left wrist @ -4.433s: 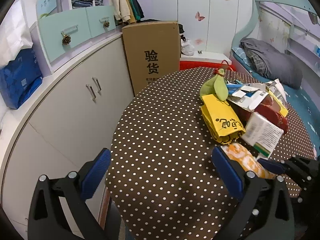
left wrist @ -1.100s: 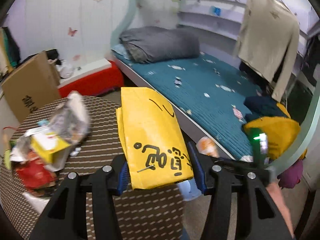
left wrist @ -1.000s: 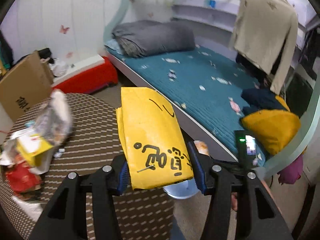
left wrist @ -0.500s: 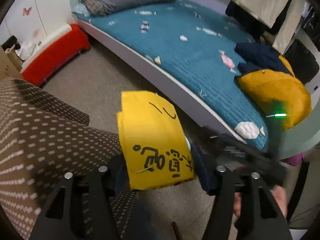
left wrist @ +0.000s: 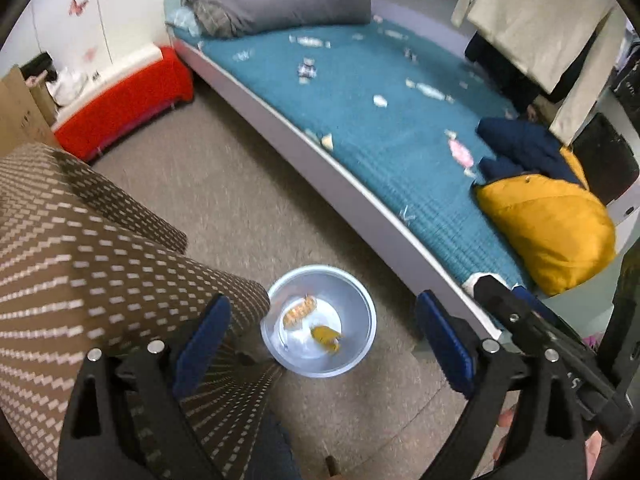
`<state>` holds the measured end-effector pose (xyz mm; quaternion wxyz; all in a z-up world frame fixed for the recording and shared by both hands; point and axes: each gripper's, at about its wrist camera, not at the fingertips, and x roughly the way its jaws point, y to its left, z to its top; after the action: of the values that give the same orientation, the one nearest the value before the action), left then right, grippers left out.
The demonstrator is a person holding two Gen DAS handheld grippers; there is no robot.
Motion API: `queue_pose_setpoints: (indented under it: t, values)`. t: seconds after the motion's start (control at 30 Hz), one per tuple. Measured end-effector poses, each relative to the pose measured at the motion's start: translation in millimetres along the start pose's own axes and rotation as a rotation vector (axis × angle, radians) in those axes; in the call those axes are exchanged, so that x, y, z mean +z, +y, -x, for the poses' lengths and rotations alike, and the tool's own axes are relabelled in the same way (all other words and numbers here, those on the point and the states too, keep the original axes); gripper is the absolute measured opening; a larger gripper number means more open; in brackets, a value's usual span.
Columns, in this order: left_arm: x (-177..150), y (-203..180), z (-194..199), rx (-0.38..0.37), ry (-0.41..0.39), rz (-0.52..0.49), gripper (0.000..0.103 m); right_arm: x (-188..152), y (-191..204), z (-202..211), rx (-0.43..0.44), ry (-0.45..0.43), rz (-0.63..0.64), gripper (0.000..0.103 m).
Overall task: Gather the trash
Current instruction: 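Open the left gripper over the blue bin to drop the yellow bag, then move both grippers back over the table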
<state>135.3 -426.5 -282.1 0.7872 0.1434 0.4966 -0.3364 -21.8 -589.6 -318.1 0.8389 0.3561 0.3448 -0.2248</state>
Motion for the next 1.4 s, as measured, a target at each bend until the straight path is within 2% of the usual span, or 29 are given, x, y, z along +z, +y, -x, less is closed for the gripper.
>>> queue_pose_setpoints:
  t: [0.23,0.53,0.93,1.13,1.23,1.4]
  values:
    - [-8.2,9.1,86.9,0.03,-0.187,0.003,0.092,4.8,54.3,57.2,0.009,-0.1,0.103,0.097]
    - [-23.8,30.9,177.8,0.089,-0.356,0.012,0.093,5.6,121.3,129.0,0.031,-0.21,0.196,0.097]
    - [-51.9,90.5,271.8,0.249,-0.496,0.081,0.094,-11.9,197.6,195.4,0.077,-0.314,0.311,0.097]
    - [-68.5,128.0,299.8,0.322,-0.534,0.132,0.095,-25.9,243.4,216.2,0.14,-0.336,0.383,0.097]
    - [-82.0,146.5,314.4,0.347,-0.58,0.145,0.095,-34.5,265.3,223.6,0.177,-0.341,0.418,0.097]
    - [-104.9,171.4,333.9,0.438,-0.645,0.161,0.095,-50.0,298.1,227.9,0.215,-0.337,0.48,0.097]
